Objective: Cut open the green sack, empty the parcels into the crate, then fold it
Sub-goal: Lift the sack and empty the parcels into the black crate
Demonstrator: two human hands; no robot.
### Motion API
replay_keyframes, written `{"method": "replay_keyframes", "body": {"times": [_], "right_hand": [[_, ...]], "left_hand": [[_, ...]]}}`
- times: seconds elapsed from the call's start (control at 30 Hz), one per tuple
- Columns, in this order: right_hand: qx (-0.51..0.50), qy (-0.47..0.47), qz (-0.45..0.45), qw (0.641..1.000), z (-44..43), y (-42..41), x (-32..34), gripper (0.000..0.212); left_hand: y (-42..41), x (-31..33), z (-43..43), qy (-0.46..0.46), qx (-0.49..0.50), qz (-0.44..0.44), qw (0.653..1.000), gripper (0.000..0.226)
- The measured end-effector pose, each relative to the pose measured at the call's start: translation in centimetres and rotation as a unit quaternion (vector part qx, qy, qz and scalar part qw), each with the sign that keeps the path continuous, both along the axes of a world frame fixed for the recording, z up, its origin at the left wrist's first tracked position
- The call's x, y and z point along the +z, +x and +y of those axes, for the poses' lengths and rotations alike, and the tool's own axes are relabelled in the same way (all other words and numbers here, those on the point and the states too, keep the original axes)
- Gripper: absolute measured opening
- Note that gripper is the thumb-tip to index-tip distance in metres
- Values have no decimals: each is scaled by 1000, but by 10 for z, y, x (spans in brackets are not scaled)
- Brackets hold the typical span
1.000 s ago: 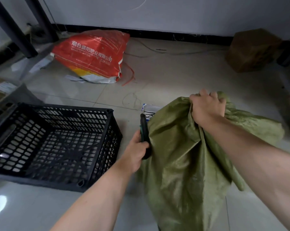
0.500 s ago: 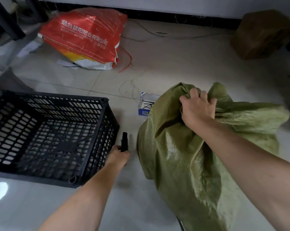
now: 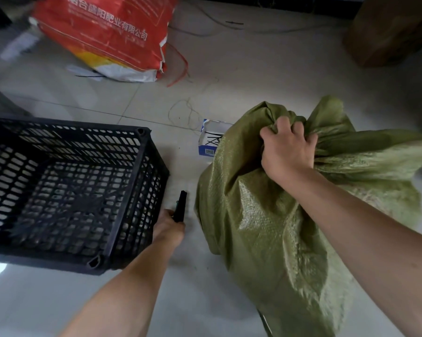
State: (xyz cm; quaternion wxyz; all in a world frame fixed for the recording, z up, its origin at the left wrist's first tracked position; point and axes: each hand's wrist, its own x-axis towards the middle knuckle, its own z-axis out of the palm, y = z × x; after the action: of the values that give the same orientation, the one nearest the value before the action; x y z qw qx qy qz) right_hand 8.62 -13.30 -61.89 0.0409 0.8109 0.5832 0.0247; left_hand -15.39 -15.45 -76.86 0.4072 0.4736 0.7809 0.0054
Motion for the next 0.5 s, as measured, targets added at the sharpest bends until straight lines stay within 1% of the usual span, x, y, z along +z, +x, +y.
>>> {"method": "replay_keyframes", "body": {"times": [0.13, 0.2, 0.33, 0.43, 0.5], "right_hand": [[1, 8, 6, 1000, 1, 2, -2, 35], [4, 10, 10, 1000, 1, 4, -3, 35], [-1, 19, 27, 999, 1, 6, -3, 33], [-14, 41, 84, 996, -1, 4, -2, 35], [-24, 61, 140, 988, -1, 4, -1, 45]], "left_hand": [[-1, -8, -4, -17, -13, 11, 1000, 31], [-1, -13, -6, -30, -30, 27, 999, 37], [-1, -20, -19, -35, -61, 16, 997, 51], [-1, -22, -29, -3, -80, 31, 996, 55], [0, -21, -31, -2, -82, 31, 996, 55]]}}
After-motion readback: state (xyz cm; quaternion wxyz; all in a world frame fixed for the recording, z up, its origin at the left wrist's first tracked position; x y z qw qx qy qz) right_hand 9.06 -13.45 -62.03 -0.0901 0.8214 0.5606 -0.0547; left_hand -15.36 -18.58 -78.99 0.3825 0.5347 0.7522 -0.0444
